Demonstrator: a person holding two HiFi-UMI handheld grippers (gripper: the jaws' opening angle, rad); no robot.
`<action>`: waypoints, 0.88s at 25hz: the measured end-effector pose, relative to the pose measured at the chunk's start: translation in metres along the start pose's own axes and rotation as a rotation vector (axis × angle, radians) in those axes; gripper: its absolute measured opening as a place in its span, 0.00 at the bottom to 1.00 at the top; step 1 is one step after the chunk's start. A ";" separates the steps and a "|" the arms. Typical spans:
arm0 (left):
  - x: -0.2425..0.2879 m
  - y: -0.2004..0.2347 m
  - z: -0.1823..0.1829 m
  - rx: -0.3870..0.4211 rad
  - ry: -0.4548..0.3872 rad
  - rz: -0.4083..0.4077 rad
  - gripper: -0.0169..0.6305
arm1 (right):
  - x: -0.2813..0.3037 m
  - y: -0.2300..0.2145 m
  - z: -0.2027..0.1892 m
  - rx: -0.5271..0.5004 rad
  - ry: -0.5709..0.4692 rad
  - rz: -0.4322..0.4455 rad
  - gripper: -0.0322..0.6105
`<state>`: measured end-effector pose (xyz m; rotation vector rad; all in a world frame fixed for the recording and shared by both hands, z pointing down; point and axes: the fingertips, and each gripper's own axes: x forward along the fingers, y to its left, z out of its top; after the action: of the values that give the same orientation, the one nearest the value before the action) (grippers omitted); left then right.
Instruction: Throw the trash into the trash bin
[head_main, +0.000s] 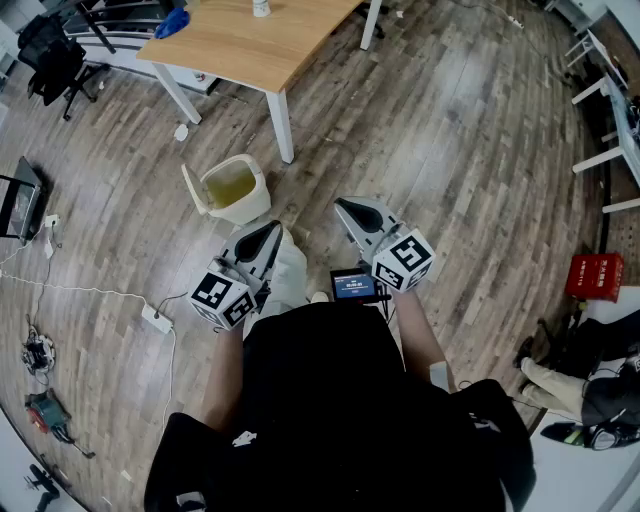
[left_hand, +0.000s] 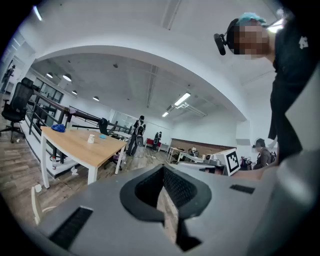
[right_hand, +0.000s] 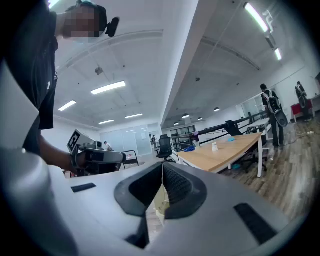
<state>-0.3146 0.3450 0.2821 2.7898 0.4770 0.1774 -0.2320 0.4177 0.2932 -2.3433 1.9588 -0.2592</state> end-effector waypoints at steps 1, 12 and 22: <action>0.005 0.009 0.000 -0.013 -0.002 -0.001 0.03 | 0.007 -0.005 -0.002 0.008 0.008 0.005 0.05; 0.060 0.139 0.042 -0.094 0.002 0.017 0.03 | 0.134 -0.091 0.033 0.087 -0.031 0.049 0.05; 0.128 0.255 0.089 -0.127 -0.016 0.005 0.03 | 0.248 -0.163 0.085 0.002 -0.002 0.056 0.05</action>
<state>-0.1018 0.1348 0.2876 2.6662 0.4397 0.1804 -0.0171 0.1991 0.2569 -2.2825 2.0193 -0.2549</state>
